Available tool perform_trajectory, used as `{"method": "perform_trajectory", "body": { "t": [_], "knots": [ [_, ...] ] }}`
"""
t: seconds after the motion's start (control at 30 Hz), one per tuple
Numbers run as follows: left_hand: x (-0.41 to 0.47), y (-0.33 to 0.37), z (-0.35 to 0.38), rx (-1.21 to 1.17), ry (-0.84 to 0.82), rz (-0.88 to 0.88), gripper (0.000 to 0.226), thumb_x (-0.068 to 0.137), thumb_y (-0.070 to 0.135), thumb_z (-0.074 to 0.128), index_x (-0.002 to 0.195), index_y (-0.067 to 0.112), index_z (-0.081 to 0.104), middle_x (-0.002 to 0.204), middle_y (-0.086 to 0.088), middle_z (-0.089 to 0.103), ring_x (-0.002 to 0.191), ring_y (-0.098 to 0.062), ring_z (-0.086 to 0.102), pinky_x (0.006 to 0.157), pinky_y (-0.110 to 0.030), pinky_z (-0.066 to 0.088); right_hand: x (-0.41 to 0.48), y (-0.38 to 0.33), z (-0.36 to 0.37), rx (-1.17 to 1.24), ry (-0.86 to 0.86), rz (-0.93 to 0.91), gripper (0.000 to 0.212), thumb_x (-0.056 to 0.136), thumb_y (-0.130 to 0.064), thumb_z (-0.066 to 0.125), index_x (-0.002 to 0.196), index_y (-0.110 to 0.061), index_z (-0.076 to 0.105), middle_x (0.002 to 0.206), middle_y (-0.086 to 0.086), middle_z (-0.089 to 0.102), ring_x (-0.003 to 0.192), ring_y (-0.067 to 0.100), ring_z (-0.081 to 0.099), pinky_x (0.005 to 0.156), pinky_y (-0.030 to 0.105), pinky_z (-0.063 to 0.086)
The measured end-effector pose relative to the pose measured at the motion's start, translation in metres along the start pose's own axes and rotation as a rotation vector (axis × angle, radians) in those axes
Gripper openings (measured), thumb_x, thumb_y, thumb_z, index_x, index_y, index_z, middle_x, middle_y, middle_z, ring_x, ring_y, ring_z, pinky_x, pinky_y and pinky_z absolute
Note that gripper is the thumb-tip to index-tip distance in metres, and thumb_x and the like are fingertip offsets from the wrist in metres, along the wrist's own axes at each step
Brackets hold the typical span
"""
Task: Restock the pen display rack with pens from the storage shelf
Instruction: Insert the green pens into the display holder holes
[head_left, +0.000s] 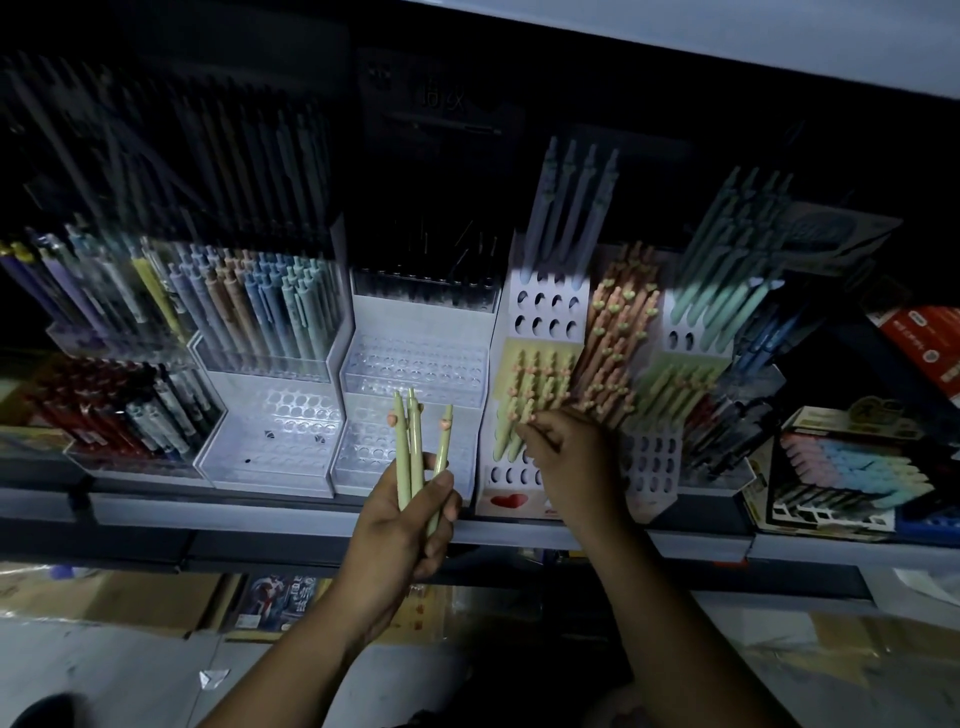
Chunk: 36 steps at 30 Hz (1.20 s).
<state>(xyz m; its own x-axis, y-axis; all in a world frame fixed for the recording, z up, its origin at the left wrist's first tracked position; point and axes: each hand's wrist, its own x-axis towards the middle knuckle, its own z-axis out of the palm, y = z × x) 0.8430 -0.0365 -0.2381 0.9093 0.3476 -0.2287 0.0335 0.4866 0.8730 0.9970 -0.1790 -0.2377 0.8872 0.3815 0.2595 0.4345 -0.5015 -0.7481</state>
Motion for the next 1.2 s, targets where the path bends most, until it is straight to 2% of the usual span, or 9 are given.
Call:
{"method": "perform_trajectory", "body": {
  "t": [0.13,0.27,0.53,0.7,0.83,0.93,1.0,1.1,1.2],
  "knots": [
    [0.0,0.001,-0.001,0.021,-0.009,0.003,0.013,0.102,0.016,0.057,0.11,0.008,0.051,0.078,-0.015,0.052,0.048,-0.016,0.031,0.042,-0.019,0.023,-0.006,0.003,0.003,0.024,-0.018,0.075,0.022,0.097,-0.025,0.068,0.077,-0.015,0.066,0.066,0.002,0.064,0.06,0.02,0.061,0.059,0.038,0.05],
    [-0.001,0.0,0.002,0.037,-0.016,-0.004,0.027,0.102,0.016,0.057,0.122,-0.001,0.052,0.077,-0.013,0.054,0.048,-0.016,0.032,0.042,-0.02,0.022,-0.004,0.004,0.004,-0.037,-0.004,0.047,0.027,0.096,-0.029,0.067,0.073,-0.016,0.062,0.064,0.002,0.062,0.06,0.021,0.06,0.059,0.041,0.052],
    [-0.002,-0.002,0.007,0.043,-0.025,-0.024,0.03,0.102,0.016,0.058,0.123,-0.004,0.05,0.076,-0.012,0.055,0.048,-0.016,0.032,0.044,-0.022,0.02,0.001,0.005,0.003,-0.067,0.014,0.014,0.035,0.095,-0.035,0.069,0.066,-0.025,0.051,0.059,-0.002,0.056,0.057,0.02,0.057,0.057,0.042,0.051],
    [-0.004,-0.002,0.011,0.041,-0.039,-0.02,0.029,0.101,0.015,0.058,0.121,-0.005,0.051,0.075,-0.011,0.055,0.047,-0.015,0.032,0.045,-0.022,0.019,-0.001,0.007,0.006,-0.05,0.005,0.047,0.027,0.095,-0.035,0.068,0.072,-0.026,0.057,0.069,-0.004,0.066,0.066,0.018,0.063,0.063,0.041,0.055],
    [-0.005,0.001,0.012,0.049,-0.041,-0.003,0.033,0.099,0.019,0.059,0.119,-0.006,0.05,0.077,-0.012,0.056,0.048,-0.015,0.032,0.045,-0.024,0.019,-0.006,0.005,0.0,-0.024,-0.105,0.127,0.013,0.093,-0.024,0.072,0.09,-0.011,0.073,0.081,0.0,0.073,0.07,0.016,0.068,0.068,0.037,0.057],
    [-0.005,0.004,0.013,0.06,-0.038,0.02,0.04,0.094,0.029,0.061,0.119,-0.001,0.054,0.079,-0.011,0.06,0.049,-0.014,0.035,0.044,-0.022,0.023,-0.018,-0.004,-0.008,0.099,-0.235,0.28,0.007,0.095,-0.014,0.07,0.094,-0.007,0.072,0.073,0.001,0.07,0.054,0.013,0.064,0.056,0.035,0.057],
    [-0.005,0.005,0.012,0.065,-0.039,0.033,0.042,0.093,0.033,0.061,0.119,0.001,0.055,0.08,-0.011,0.061,0.051,-0.015,0.035,0.046,-0.024,0.023,-0.026,-0.014,-0.012,0.176,-0.249,0.308,0.009,0.097,-0.014,0.067,0.092,-0.007,0.072,0.064,0.005,0.066,0.046,0.016,0.06,0.048,0.037,0.056],
    [-0.003,0.005,0.011,0.097,-0.028,0.052,0.042,0.092,0.034,0.062,0.116,0.001,0.056,0.08,-0.012,0.062,0.051,-0.017,0.036,0.049,-0.029,0.023,-0.033,-0.035,-0.013,0.389,-0.249,0.285,0.016,0.099,-0.016,0.065,0.094,-0.004,0.073,0.073,0.019,0.068,0.049,0.022,0.06,0.046,0.04,0.052],
    [-0.002,0.004,0.011,0.128,-0.023,0.052,0.035,0.095,0.033,0.061,0.109,0.001,0.057,0.079,-0.013,0.061,0.052,-0.017,0.037,0.051,-0.031,0.023,-0.036,-0.052,-0.014,0.548,-0.271,0.249,0.016,0.099,-0.018,0.064,0.097,-0.005,0.074,0.081,0.018,0.07,0.054,0.025,0.061,0.046,0.037,0.05]
  ]
}}
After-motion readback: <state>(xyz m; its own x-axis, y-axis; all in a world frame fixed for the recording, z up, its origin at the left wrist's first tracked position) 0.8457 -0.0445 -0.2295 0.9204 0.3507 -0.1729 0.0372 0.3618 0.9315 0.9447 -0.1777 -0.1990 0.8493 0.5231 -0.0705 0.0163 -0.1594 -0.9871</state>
